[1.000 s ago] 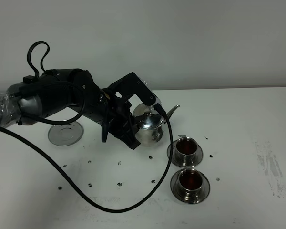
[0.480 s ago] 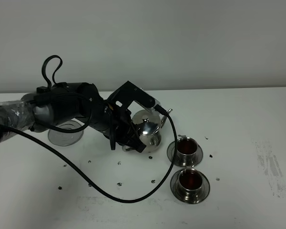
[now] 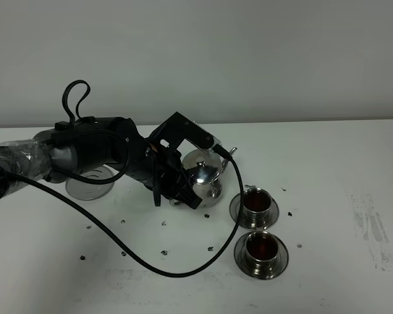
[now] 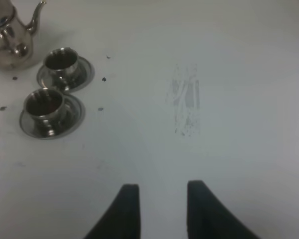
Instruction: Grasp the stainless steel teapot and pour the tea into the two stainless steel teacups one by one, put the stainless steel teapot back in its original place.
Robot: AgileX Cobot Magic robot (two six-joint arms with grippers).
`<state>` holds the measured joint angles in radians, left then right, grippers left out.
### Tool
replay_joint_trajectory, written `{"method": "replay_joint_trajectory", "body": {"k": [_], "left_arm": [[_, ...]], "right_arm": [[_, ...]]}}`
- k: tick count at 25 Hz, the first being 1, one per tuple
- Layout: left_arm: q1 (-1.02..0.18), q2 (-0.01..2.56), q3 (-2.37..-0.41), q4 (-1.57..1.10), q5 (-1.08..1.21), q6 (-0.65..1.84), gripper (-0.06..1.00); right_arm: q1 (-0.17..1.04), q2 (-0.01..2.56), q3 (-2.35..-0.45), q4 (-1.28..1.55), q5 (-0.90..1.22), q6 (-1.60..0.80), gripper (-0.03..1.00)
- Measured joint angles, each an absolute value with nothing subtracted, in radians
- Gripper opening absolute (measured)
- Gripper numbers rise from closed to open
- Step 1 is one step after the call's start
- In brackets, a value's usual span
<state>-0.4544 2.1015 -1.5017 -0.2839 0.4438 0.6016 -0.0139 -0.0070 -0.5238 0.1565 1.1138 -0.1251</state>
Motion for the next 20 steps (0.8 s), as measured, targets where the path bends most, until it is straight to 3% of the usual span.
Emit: {"method": "replay_joint_trajectory", "body": {"k": [9, 20], "left_arm": [[-0.428, 1.939, -1.337, -0.284, 0.411, 0.636, 0.24], [-0.234, 1.739, -1.118, -0.283, 0.357, 0.566, 0.24]], "right_arm": [[-0.014, -0.007, -0.524, 0.156, 1.114, -0.125, 0.22], [-0.014, -0.007, -0.524, 0.156, 1.114, -0.125, 0.22]]}}
